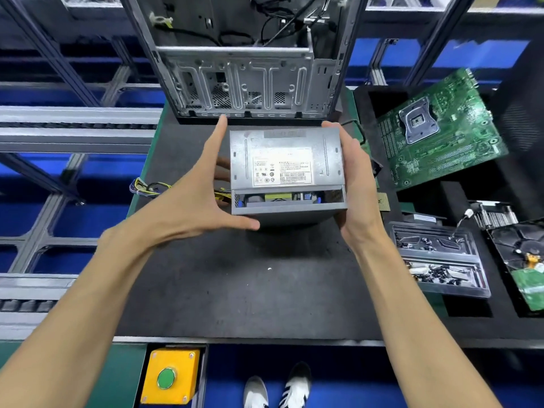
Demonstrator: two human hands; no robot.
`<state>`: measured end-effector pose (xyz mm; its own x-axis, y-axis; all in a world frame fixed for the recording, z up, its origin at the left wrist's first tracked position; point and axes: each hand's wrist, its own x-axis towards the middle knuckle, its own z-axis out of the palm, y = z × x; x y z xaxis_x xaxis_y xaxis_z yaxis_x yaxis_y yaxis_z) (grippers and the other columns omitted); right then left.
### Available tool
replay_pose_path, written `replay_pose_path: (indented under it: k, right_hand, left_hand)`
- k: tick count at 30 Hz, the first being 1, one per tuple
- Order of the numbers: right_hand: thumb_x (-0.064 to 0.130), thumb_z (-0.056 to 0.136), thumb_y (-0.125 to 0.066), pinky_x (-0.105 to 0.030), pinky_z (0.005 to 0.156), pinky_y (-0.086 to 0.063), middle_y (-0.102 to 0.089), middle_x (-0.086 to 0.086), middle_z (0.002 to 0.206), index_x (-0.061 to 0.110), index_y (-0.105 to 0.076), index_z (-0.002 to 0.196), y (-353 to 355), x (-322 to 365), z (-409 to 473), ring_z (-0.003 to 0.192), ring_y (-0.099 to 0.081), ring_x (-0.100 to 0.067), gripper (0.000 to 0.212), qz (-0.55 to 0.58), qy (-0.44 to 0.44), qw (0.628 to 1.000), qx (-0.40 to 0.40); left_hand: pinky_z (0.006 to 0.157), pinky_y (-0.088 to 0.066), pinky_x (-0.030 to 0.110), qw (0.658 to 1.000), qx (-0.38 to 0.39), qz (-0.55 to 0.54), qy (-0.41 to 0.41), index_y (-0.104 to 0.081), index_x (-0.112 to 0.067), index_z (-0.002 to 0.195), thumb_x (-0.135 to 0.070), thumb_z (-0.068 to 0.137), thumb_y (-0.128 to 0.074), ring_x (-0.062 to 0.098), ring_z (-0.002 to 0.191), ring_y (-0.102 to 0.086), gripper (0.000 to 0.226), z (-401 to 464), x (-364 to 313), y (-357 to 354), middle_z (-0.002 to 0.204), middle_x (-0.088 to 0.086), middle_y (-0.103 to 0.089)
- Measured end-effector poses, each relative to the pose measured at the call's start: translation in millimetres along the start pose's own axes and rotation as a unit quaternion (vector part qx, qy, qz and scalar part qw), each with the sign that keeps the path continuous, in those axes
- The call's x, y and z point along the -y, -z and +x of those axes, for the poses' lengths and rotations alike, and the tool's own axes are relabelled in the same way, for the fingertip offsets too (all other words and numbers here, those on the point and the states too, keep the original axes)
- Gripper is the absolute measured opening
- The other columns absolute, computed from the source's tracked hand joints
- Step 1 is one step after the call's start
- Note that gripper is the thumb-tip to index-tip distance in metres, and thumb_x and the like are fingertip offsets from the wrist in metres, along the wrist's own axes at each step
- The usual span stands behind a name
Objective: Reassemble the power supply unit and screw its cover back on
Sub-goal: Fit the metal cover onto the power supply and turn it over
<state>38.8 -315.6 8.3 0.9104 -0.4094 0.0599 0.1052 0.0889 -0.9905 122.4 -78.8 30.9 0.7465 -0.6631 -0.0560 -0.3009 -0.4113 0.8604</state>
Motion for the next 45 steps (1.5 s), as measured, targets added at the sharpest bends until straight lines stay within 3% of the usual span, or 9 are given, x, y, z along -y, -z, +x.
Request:
replay_pose_path:
  k: [4, 7, 15, 24, 28, 33, 35, 39, 45]
  right_hand:
    - [0.037, 0.111, -0.029, -0.056, 0.115, -0.040, -0.068, -0.009, 0.131, 0.012, -0.059, 0.136, -0.6, 0.1, -2.3, 0.126, -0.061, -0.028, 0.046, 0.027, -0.019, 0.999, 0.000]
    - [0.044, 0.104, -0.033, -0.050, 0.105, -0.049, -0.071, -0.006, 0.119, 0.011, -0.060, 0.129, -0.6, -0.8, -6.2, 0.114, -0.065, -0.026, 0.049, 0.008, -0.006, 1.000, -0.005]
    - [0.043, 0.110, -0.025, -0.016, 0.074, -0.053, -0.074, 0.012, 0.090, 0.016, -0.063, 0.110, -3.4, -3.0, -9.0, 0.085, -0.069, -0.003, 0.047, 0.039, -0.011, 0.998, -0.046]
    - [0.053, 0.104, -0.025, -0.036, 0.097, -0.049, -0.070, -0.005, 0.110, 0.009, -0.064, 0.114, -9.5, 2.1, -13.7, 0.102, -0.065, -0.016, 0.060, 0.062, -0.027, 0.995, -0.076]
    - [0.051, 0.102, -0.029, -0.029, 0.096, -0.048, -0.070, 0.001, 0.124, 0.024, -0.068, 0.091, -8.5, 1.7, -17.5, 0.107, -0.066, -0.011, 0.049, 0.055, -0.007, 0.996, -0.068]
    - [0.051, 0.089, -0.054, -0.030, 0.095, -0.049, -0.070, 0.013, 0.120, 0.025, -0.069, 0.078, -3.2, 1.5, -18.1, 0.114, -0.064, -0.007, 0.032, 0.021, 0.002, 0.998, -0.055]
    - [0.044, 0.080, -0.060, -0.044, 0.107, -0.044, -0.067, 0.011, 0.128, 0.025, -0.066, 0.073, 2.1, -4.4, -24.2, 0.124, -0.060, -0.016, 0.022, 0.016, -0.015, 0.999, -0.037]
    - [0.032, 0.072, -0.057, -0.062, 0.115, -0.036, -0.060, 0.001, 0.138, 0.035, -0.072, 0.104, 5.5, -16.2, -48.3, 0.134, -0.051, -0.029, 0.036, 0.020, -0.044, 0.999, -0.001]
    - [0.029, 0.067, -0.056, -0.045, 0.102, -0.046, -0.066, 0.013, 0.123, 0.036, -0.067, 0.124, 2.6, -21.6, -61.2, 0.116, -0.059, -0.017, 0.059, 0.033, -0.073, 0.997, -0.012]
  left_hand:
    - [0.095, -0.051, 0.015, 0.998, -0.007, 0.061, -0.026, -0.006, -0.050, 0.155, -0.062, 0.045, -0.094, -0.005, 0.120, -0.051, 0.141, 0.8, -0.3, 0.4, 0.134, -0.005, -0.033]
    - [0.087, -0.059, 0.024, 0.997, -0.018, 0.054, -0.047, -0.023, -0.044, 0.147, -0.057, 0.047, -0.095, 0.012, 0.126, -0.053, 0.124, -3.0, 0.2, -2.2, 0.138, -0.004, -0.030]
    - [0.074, -0.061, 0.023, 0.997, -0.042, 0.024, -0.063, -0.033, -0.059, 0.128, -0.054, 0.047, -0.096, 0.001, 0.112, -0.059, 0.102, -7.5, -2.7, -5.3, 0.140, -0.008, -0.034]
    - [0.076, -0.062, 0.025, 0.992, -0.066, 0.029, -0.103, -0.040, -0.052, 0.130, -0.051, 0.048, -0.094, 0.004, 0.111, -0.060, 0.098, -10.4, 1.0, -7.3, 0.138, -0.008, -0.039]
    - [0.070, -0.060, 0.021, 0.988, -0.083, 0.006, -0.133, -0.042, -0.049, 0.132, -0.040, 0.052, -0.096, 0.012, 0.116, -0.060, 0.097, -14.1, 6.5, -13.8, 0.140, -0.008, -0.037]
    - [0.096, -0.052, 0.018, 0.971, -0.119, 0.055, -0.201, -0.041, -0.027, 0.142, -0.032, 0.063, -0.089, 0.010, 0.134, -0.047, 0.093, -27.8, 20.2, -34.2, 0.145, 0.000, -0.029]
    - [0.103, -0.049, 0.020, 0.966, -0.115, 0.081, -0.218, -0.038, -0.021, 0.143, -0.034, 0.067, -0.088, 0.012, 0.140, -0.040, 0.092, -36.9, 29.1, -41.4, 0.148, 0.005, -0.027]
    - [0.110, -0.047, 0.031, 0.958, -0.106, 0.126, -0.233, -0.029, -0.025, 0.142, -0.032, 0.074, -0.085, 0.017, 0.147, -0.035, 0.088, -56.2, 48.2, -57.2, 0.154, 0.007, -0.023]
    - [0.103, -0.046, 0.039, 0.958, -0.104, 0.151, -0.221, -0.025, -0.034, 0.145, -0.028, 0.076, -0.080, 0.017, 0.152, -0.025, 0.088, -68.5, 58.9, -63.9, 0.161, 0.010, -0.021]
